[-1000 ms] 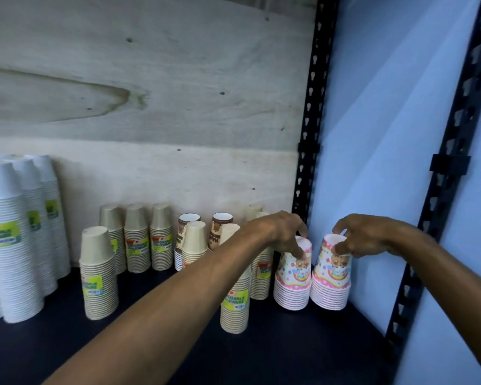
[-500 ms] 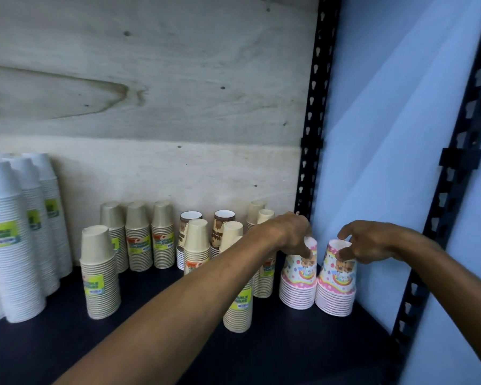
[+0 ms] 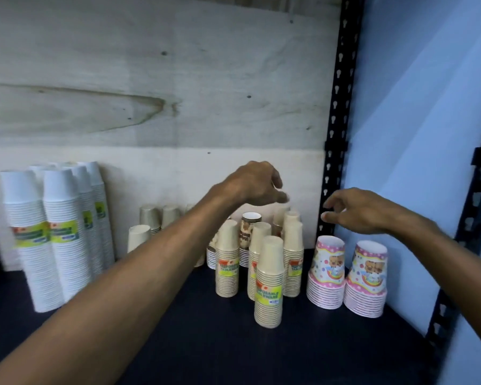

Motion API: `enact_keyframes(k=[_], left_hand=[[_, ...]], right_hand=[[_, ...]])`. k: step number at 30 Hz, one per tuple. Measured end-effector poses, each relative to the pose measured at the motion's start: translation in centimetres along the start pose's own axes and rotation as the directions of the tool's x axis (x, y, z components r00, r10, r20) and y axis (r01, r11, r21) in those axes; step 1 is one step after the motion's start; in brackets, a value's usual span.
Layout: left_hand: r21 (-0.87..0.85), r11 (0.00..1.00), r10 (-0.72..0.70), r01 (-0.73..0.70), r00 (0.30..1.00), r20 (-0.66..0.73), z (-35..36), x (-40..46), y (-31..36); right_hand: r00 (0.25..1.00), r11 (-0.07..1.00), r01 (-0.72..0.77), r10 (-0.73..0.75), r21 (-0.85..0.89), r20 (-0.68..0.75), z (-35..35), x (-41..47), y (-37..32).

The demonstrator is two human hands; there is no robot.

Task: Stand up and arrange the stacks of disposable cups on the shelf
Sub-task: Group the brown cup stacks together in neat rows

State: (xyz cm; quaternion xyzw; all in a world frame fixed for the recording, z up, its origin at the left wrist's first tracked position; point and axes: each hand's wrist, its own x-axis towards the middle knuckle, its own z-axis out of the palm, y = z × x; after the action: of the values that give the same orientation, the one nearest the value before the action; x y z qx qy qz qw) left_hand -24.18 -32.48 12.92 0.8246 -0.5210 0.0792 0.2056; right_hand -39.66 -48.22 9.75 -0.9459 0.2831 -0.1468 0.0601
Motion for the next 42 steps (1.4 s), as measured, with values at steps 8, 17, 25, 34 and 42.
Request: enact_keyframes(k=[8, 17, 25, 34, 42], left_hand=[[0.211, 0.957, -0.217, 0.201, 0.975, 0.054, -4.7, -6.3, -10.0], [0.286, 0.902, -0.39, 0.323, 0.893, 0.224, -5.5, -11.0, -17.1], [0.2, 0.917, -0.388, 0.345, 0.887, 0.249, -4.3, -11.3, -20.4], [0.187, 0.893, -0.429, 0.41, 0.9, 0.08, -5.0, -9.2, -23.9], [0.128, 0.904, -0.415, 0.409, 0.909, 0.028, -3.8, -7.7, -26.0]], right_hand=[[0.966, 0.966, 0.251, -0.247, 0.054, -0.076, 2.6, 2.2, -8.6], [0.928, 0.934, 0.349, -0.333, -0.08, 0.165, 5.6, 4.7, -15.7], [0.902, 0.916, 0.381, -0.337, -0.129, 0.27, 7.5, 6.4, -18.2], [0.897, 0.91, 0.414, -0.402, -0.031, 0.185, 7.9, 9.0, -22.8], [0.887, 0.904, 0.427, -0.425, 0.026, 0.179, 10.0, 10.5, -26.5]])
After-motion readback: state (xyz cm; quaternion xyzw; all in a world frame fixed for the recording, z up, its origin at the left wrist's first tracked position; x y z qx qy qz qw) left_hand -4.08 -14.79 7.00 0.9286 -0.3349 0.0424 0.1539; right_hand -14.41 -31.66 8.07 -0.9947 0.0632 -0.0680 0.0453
